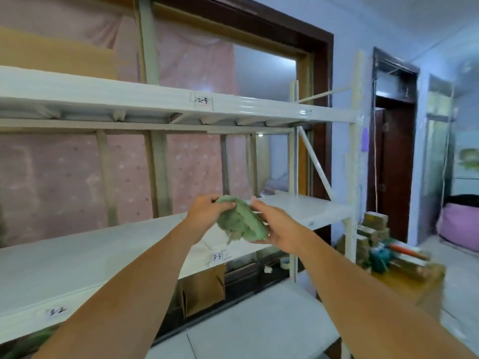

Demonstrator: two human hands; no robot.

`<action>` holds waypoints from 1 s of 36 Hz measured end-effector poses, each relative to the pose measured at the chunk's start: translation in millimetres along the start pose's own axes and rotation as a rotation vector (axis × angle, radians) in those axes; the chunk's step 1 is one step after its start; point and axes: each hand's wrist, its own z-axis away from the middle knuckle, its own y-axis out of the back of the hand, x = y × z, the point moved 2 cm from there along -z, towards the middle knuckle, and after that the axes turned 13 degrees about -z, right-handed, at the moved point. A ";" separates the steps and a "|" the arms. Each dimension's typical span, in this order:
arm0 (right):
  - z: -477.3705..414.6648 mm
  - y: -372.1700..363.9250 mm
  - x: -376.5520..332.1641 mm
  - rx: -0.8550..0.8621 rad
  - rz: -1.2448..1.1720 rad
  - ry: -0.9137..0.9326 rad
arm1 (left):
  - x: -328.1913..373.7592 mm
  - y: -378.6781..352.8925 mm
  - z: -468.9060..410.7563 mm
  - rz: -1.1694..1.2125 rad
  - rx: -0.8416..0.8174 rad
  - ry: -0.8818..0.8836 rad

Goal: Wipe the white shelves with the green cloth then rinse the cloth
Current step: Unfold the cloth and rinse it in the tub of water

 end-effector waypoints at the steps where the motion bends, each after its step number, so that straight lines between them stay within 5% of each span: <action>1: -6.7 7.7 -5.9 -0.030 0.047 -0.002 | 2.4 -7.2 -11.3 0.013 0.021 -0.001; 11: -100.6 43.2 -47.0 -0.205 0.427 0.092 | 6.7 -33.6 -125.7 0.145 0.077 0.088; 17: -149.9 77.3 -66.0 -0.066 0.323 0.225 | 5.7 -46.6 -168.0 0.196 -0.035 0.157; 29: -226.0 86.8 -73.6 -0.042 0.074 0.185 | -10.3 -44.3 -184.3 0.357 -0.144 0.139; 36: -233.7 59.1 -66.7 -0.442 0.436 0.190 | -2.4 -42.4 -189.0 0.236 0.046 0.172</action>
